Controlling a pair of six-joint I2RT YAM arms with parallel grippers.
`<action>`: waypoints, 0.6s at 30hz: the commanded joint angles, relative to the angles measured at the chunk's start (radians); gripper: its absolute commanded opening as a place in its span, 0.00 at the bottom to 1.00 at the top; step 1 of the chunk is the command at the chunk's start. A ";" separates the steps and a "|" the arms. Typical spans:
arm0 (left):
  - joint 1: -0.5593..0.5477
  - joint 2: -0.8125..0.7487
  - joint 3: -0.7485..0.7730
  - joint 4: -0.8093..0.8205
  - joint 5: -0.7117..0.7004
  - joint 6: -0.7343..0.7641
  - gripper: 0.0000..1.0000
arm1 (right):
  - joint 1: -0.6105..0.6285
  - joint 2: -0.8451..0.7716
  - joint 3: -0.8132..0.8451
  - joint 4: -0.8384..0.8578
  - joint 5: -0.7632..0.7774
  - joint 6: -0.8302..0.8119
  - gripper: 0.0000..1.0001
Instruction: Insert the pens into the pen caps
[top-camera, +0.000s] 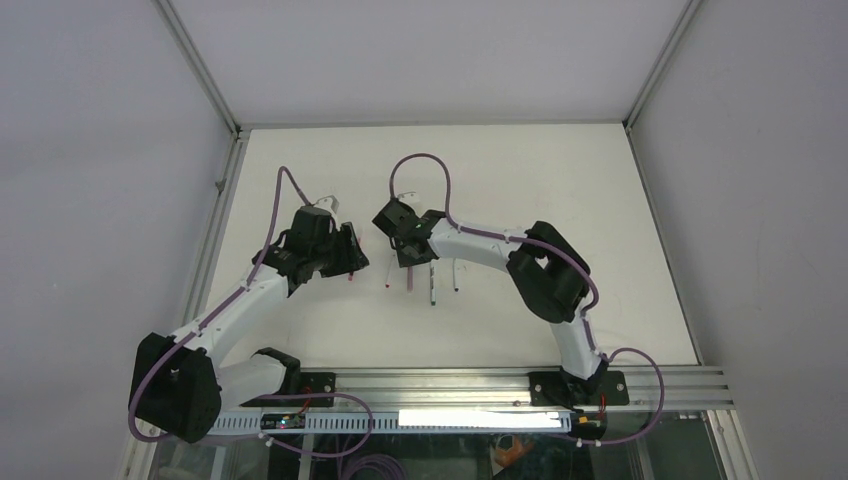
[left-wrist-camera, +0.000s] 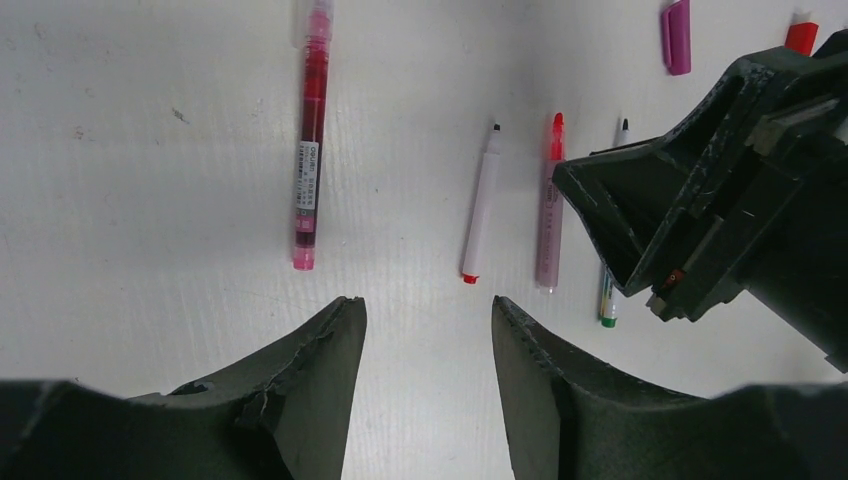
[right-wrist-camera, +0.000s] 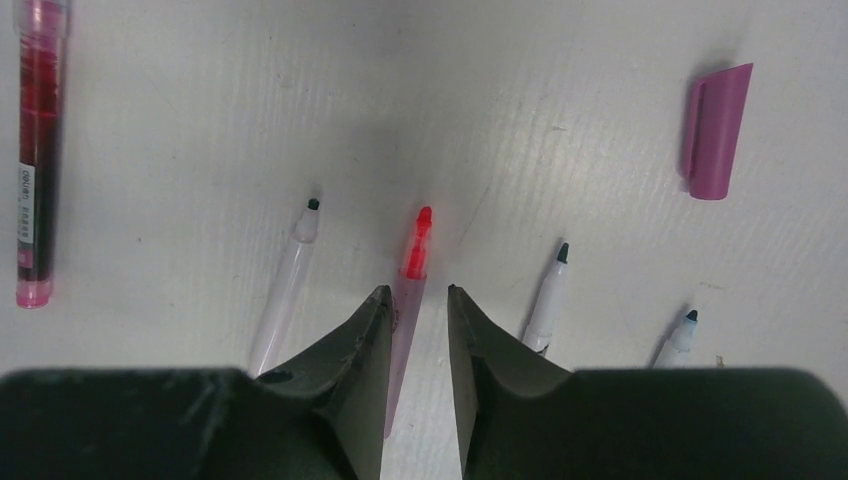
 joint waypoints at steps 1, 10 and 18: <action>0.003 -0.036 -0.003 0.028 0.031 -0.017 0.51 | 0.002 0.019 0.050 -0.005 0.019 0.021 0.29; 0.002 -0.039 -0.005 0.028 0.026 -0.017 0.51 | 0.002 0.068 0.064 0.006 -0.001 0.017 0.25; 0.002 -0.047 -0.010 0.031 0.018 -0.014 0.51 | 0.002 0.078 0.066 -0.017 -0.002 0.018 0.00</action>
